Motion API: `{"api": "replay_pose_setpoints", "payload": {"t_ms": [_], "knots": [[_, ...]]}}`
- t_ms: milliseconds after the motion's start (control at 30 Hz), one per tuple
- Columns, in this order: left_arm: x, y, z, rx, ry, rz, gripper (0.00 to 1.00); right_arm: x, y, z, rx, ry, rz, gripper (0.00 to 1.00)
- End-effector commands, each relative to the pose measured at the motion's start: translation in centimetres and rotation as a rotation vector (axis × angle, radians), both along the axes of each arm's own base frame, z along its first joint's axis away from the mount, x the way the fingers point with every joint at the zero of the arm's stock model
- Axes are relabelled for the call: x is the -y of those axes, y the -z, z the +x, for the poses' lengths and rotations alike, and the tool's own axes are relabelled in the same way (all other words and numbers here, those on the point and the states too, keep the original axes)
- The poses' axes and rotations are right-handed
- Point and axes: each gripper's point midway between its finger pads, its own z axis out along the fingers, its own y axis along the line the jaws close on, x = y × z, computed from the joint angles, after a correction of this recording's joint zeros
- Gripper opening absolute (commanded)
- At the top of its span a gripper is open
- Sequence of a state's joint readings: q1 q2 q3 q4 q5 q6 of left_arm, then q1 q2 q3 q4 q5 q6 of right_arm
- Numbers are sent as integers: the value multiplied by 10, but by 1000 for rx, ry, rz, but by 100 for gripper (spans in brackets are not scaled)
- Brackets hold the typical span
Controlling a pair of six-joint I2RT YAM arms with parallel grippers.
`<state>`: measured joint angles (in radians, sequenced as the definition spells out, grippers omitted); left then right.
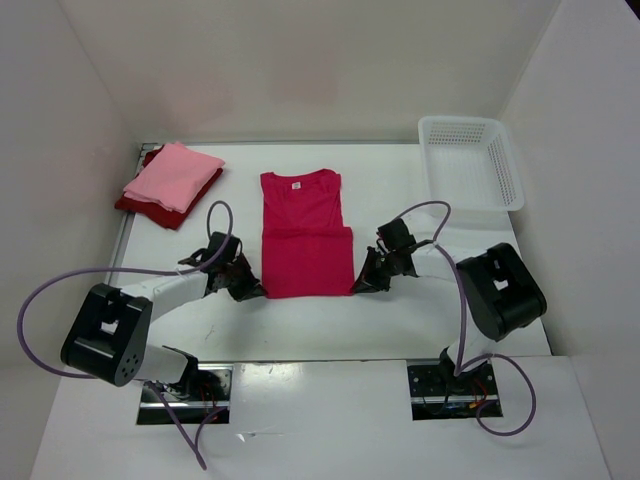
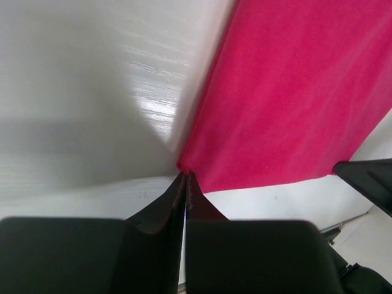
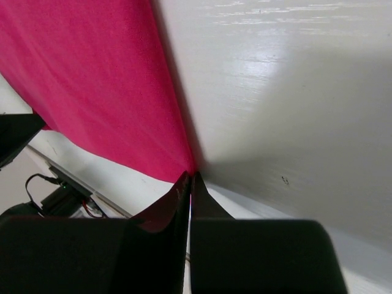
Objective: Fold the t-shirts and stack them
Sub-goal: Grab one side of the 2/3 rectangular tshirt with both arms, then fold the long partially folded tshirt into a neat square
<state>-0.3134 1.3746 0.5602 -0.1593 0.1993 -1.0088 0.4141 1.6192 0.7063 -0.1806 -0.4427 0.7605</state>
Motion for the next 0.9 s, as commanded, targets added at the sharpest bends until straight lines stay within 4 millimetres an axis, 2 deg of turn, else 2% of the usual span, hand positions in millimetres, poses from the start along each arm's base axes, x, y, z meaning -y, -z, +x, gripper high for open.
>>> {"api": "replay_pose_setpoints", "payload": {"t_ms": [0, 100, 133, 200, 300, 333, 400, 467, 500, 533, 600, 633, 667, 700, 733, 767, 800, 833, 867], "knots": [[4, -8, -4, -9, 72, -11, 0, -1, -13, -1, 33, -24, 7, 0], [7, -17, -26, -51, 163, -30, 0, -1, -18, -24, 8, -75, -34, 0], [2, -19, -36, -78, 196, -7, 0, 6, -20, -33, -8, -70, -55, 0], [3, -31, -44, -77, 231, -17, 0, 5, -22, -57, -52, -87, -37, 0], [11, -51, -69, -110, 239, -118, 0, 3, -43, -81, -79, -81, 1, 0], [12, -60, -77, -122, 223, -141, 0, 8, -53, -89, -79, -80, 1, 0], [14, -77, -78, -91, 209, -168, 0, 9, -70, -88, -57, -75, 0, 0], [8, -104, -64, -13, 183, -152, 0, 16, -87, -75, -15, -81, 2, 0], [9, -128, -44, 51, 184, -146, 0, 18, -91, -66, -1, -77, -2, 0], [10, -139, -32, 78, 187, -144, 0, 20, -106, -44, 51, -56, 8, 0], [8, -155, -3, 156, 186, -128, 0, 20, -106, -18, 83, -75, -7, 0], [7, -152, 12, 152, 169, -117, 0, 15, -124, 4, 138, -79, 3, 0], [0, -164, 34, 208, 145, -114, 0, 12, -116, 24, 138, -81, -14, 0], [-1, -174, 55, 276, 132, -120, 0, 14, -117, 43, 179, -75, -40, 0], [-4, -167, 73, 273, 112, -104, 0, 6, -134, 66, 243, -81, -25, 0], [-6, -168, 88, 293, 95, -93, 0, 11, -120, 85, 212, -63, -43, 0], [-3, -171, 114, 321, 105, -90, 0, 9, -124, 101, 237, -65, -32, 0], [-2, -173, 128, 331, 103, -98, 0, 4, -142, 126, 306, -53, -27, 0], [-2, -174, 142, 350, 103, -86, 0, 6, -144, 140, 314, -37, -27, 0]]}}
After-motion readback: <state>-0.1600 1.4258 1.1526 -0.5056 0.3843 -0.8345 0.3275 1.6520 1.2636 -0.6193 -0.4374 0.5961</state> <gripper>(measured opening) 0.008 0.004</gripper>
